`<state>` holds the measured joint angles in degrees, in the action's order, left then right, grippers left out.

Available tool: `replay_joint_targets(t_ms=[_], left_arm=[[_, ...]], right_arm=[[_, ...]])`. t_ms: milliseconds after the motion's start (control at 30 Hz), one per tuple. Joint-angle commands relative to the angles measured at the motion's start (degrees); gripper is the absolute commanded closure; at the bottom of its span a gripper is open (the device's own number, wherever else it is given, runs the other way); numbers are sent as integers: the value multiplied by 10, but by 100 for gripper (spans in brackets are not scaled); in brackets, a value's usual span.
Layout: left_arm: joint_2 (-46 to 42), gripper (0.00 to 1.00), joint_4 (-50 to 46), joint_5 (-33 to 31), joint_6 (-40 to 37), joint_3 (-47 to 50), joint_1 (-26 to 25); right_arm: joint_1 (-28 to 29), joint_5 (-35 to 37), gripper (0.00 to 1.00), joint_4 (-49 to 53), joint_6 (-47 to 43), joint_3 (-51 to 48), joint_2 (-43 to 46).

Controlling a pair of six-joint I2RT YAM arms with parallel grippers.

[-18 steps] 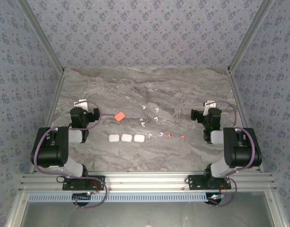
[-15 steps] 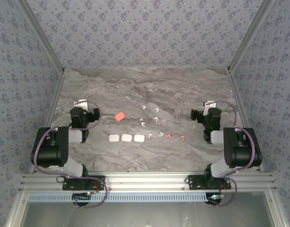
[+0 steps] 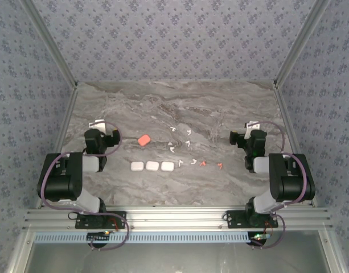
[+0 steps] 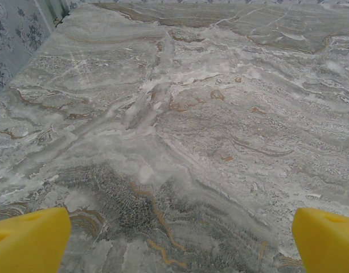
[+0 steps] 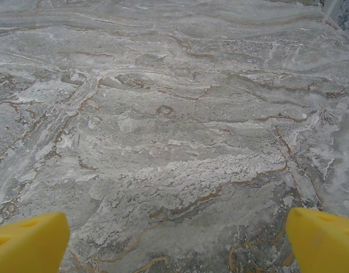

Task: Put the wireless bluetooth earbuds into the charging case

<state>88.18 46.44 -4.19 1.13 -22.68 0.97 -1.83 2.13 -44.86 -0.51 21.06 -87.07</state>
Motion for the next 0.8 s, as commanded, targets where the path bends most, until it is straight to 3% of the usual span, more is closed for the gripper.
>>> replay_joint_targets(t_ms=[0,100,233,367,500,600,767], left_arm=[[-4,1,0,12,3,-11,-2],[-15,1,-9,10,4,-11,-2],[-110,1,-74,-19,10,-5,-8],[-222,1,-286,-26,99,-67,-7],[-270,1,-415,50,185,-122,-7],[-294,1,-477,83,272,-135,-7],[-309,1,-579,134,366,-141,-8]], right_arm=[[-2,3,0,-15,-2,12,-1],[-7,-8,0,13,1,22,16],[-9,-17,0,156,-3,62,106],[0,-33,0,288,14,98,200],[32,-67,0,410,30,141,259],[85,-104,0,501,27,182,276],[237,-108,0,660,-23,277,230]])
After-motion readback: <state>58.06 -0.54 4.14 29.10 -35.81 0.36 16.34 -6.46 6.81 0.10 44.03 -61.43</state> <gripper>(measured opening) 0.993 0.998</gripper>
